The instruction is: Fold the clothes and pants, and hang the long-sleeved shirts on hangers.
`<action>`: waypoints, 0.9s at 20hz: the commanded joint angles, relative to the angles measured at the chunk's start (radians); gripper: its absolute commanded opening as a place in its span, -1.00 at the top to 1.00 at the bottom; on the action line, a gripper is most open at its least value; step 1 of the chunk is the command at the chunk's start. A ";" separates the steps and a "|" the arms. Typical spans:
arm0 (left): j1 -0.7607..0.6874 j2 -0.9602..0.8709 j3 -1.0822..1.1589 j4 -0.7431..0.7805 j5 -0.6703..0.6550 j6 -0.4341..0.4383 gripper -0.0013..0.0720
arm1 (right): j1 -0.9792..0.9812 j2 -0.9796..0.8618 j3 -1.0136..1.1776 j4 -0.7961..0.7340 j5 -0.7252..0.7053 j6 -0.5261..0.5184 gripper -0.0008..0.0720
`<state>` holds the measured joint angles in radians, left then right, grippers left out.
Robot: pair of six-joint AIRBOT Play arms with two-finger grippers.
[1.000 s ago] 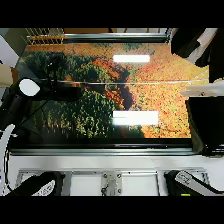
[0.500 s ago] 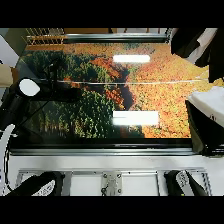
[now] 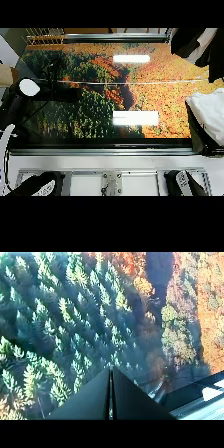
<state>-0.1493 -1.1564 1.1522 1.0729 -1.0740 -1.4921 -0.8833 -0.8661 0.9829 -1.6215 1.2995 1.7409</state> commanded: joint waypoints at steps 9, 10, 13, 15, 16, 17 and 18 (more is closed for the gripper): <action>0.000 0.000 0.000 0.000 0.000 0.000 0.95 | 0.246 0.085 -0.012 0.505 -0.190 -0.255 -0.89; -0.001 0.000 0.000 0.000 0.002 0.000 0.95 | 0.341 0.081 -0.012 0.572 -0.193 -0.300 -0.88; 0.001 0.000 0.000 0.000 0.003 0.000 0.95 | 0.631 0.058 -0.012 0.610 -0.197 -0.370 -0.89; 0.000 0.000 0.000 0.000 0.002 0.000 0.95 | 0.816 0.037 -0.013 0.589 -0.203 -0.407 -0.87; 0.000 0.000 0.000 0.000 0.003 0.000 0.95 | 0.888 0.024 -0.013 0.567 -0.203 -0.410 -0.82; 0.000 0.000 0.000 0.000 0.003 0.000 0.95 | 0.921 0.016 -0.013 0.567 -0.202 -0.410 0.06; 0.000 0.000 0.000 0.000 0.003 0.000 0.94 | 0.930 0.014 -0.013 0.568 -0.202 -0.409 0.97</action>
<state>-0.1493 -1.1564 1.1522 1.0725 -1.0725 -1.4937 -0.0196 -0.8433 0.9707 -1.0584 1.1019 1.3495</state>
